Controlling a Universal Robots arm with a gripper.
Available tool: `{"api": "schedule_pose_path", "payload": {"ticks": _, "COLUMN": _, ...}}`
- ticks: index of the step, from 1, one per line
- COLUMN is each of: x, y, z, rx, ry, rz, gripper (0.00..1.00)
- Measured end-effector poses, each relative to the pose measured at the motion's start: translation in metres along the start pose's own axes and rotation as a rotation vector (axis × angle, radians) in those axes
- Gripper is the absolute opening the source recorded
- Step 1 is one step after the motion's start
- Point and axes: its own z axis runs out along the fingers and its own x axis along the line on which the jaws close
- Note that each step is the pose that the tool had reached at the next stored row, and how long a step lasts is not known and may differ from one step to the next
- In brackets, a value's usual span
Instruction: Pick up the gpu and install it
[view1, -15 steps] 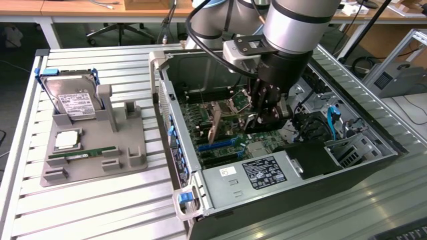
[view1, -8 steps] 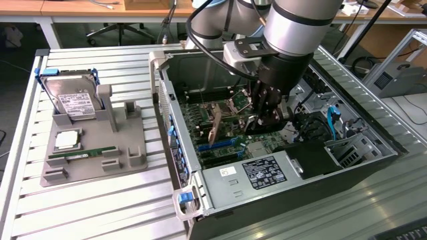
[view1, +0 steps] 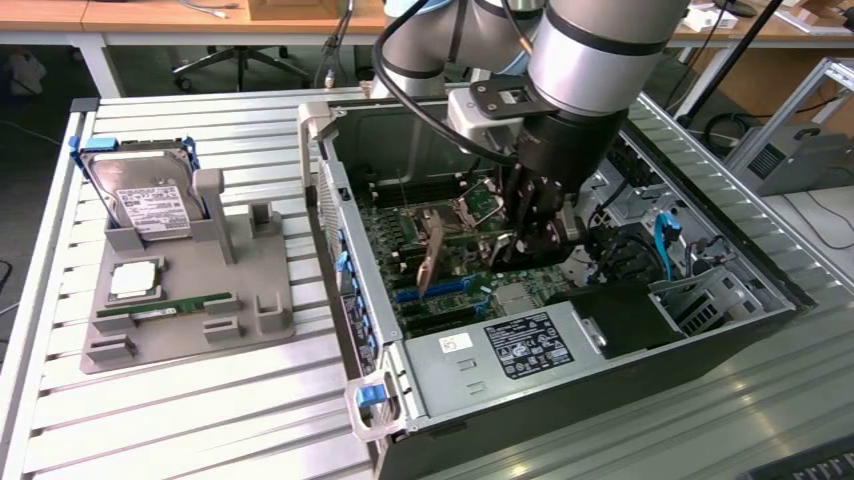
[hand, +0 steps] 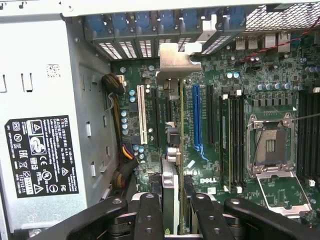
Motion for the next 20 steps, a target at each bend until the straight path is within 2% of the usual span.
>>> {"api": "schedule_pose_path", "payload": {"ticks": 14, "x": 0.0060, "y": -0.0001, "z": 0.0047, "rx": -0.0001, "ry": 0.0000, "rz": 0.000, "gripper": 0.27}}
{"api": "schedule_pose_path", "payload": {"ticks": 17, "x": 0.0059, "y": -0.0007, "z": 0.0067, "rx": 0.0000, "ry": 0.0000, "rz": 0.000, "gripper": 0.27}}
{"api": "schedule_pose_path", "payload": {"ticks": 20, "x": 0.0007, "y": -0.0007, "z": 0.0081, "rx": 0.0000, "ry": 0.0000, "rz": 0.000, "gripper": 0.27}}
